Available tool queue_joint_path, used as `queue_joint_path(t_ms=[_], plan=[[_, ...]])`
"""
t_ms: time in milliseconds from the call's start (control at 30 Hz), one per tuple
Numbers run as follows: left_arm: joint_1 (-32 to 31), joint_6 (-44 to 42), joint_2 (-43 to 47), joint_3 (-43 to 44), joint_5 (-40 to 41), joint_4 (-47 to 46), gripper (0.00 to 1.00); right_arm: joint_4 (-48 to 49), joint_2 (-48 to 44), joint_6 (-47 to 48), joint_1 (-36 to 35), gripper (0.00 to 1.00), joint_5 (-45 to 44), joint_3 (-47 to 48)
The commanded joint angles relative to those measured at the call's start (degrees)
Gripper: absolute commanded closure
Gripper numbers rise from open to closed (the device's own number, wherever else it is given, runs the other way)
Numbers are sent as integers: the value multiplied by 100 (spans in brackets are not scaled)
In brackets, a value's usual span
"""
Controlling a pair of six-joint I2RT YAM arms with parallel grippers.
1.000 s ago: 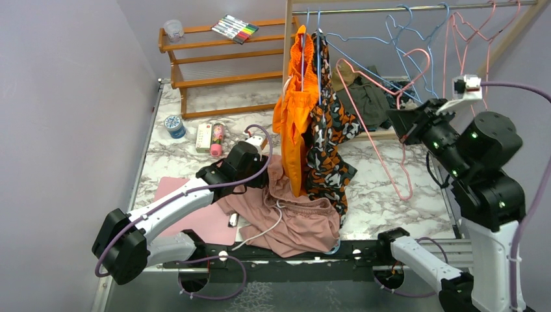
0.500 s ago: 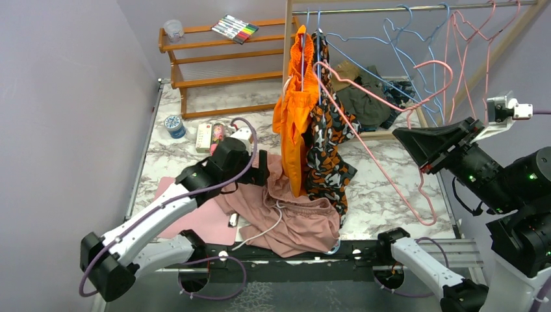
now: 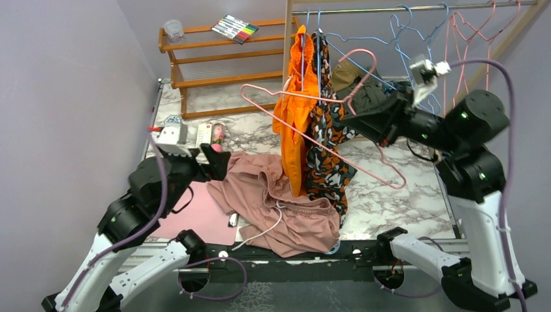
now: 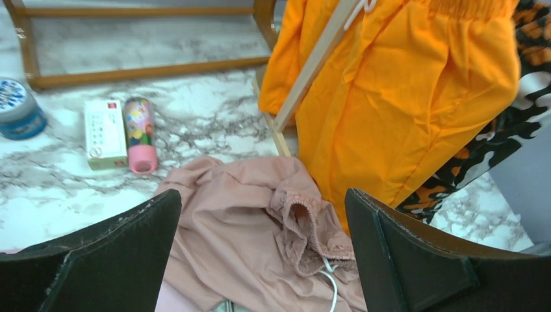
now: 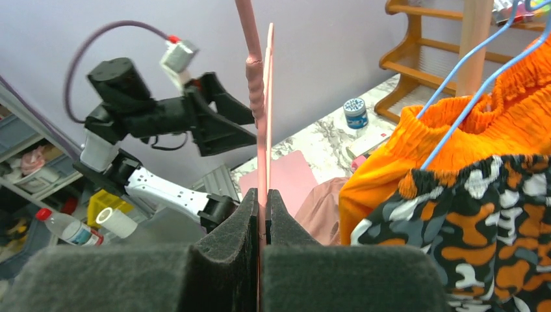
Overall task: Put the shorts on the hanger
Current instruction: Pick up the hanger from the clothesline, then hang the shorts on the hanger.
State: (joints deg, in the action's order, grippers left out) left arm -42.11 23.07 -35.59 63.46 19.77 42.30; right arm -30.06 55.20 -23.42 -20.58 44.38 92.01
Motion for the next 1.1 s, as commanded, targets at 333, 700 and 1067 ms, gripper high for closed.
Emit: queue_joint_path(t_ms=[333,700,1067], plan=[[18,-1260,1185,584,-431,-223,2,1973,1452,819,-1153,99,-135,89],[18,-2273,867,1376,-2132,-644,2,2308,769,1850,-2249,99,-1166,-1634],[19,-2379,169,630,-4240,-1448,1,1985,-1113,2011,-2266,99,-900,-3749]])
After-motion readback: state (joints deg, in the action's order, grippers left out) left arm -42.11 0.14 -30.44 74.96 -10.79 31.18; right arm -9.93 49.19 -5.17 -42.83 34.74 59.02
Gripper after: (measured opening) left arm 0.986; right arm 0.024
